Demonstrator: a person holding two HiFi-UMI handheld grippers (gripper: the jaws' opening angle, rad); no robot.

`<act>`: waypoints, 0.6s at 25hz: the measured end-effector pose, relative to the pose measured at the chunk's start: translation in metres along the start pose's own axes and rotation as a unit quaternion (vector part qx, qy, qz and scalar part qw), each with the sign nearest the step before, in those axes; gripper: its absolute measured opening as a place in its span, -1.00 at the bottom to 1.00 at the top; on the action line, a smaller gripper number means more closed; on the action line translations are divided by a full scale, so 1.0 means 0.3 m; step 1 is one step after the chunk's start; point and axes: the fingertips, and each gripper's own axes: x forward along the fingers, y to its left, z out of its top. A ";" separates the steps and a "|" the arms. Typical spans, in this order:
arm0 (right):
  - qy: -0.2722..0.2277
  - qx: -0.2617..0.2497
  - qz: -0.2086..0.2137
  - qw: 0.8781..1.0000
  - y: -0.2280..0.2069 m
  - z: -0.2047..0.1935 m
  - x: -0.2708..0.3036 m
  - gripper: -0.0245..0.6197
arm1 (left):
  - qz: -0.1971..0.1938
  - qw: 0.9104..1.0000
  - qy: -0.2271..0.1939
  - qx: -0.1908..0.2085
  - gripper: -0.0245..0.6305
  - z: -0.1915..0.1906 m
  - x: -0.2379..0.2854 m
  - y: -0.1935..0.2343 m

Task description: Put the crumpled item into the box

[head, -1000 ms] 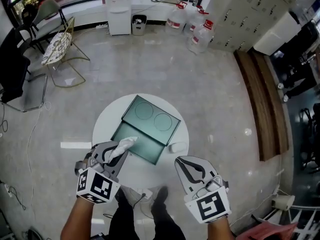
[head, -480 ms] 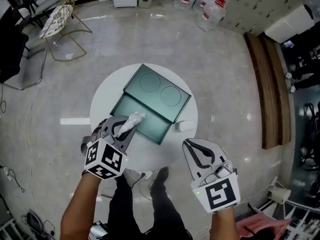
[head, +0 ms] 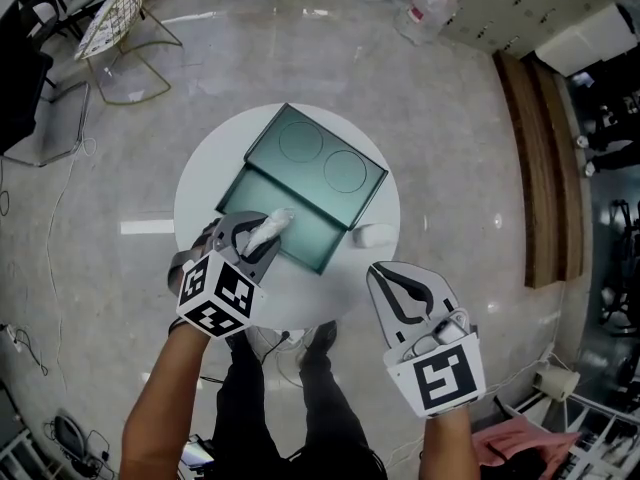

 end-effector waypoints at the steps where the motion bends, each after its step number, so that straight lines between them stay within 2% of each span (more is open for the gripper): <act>1: 0.001 0.000 0.000 1.000 0.001 -0.004 0.001 -0.80 | -0.002 1.000 0.000 -0.001 -0.49 -0.001 0.004 -0.005; 7: 0.002 0.002 -0.002 1.000 -0.006 0.006 -0.010 -0.80 | -0.010 1.000 -0.005 -0.002 -0.34 0.021 -0.002 -0.017; 15: -0.004 -0.004 -0.008 1.000 -0.008 0.069 -0.053 -0.80 | 0.007 1.000 -0.020 0.013 -0.32 0.096 -0.099 0.010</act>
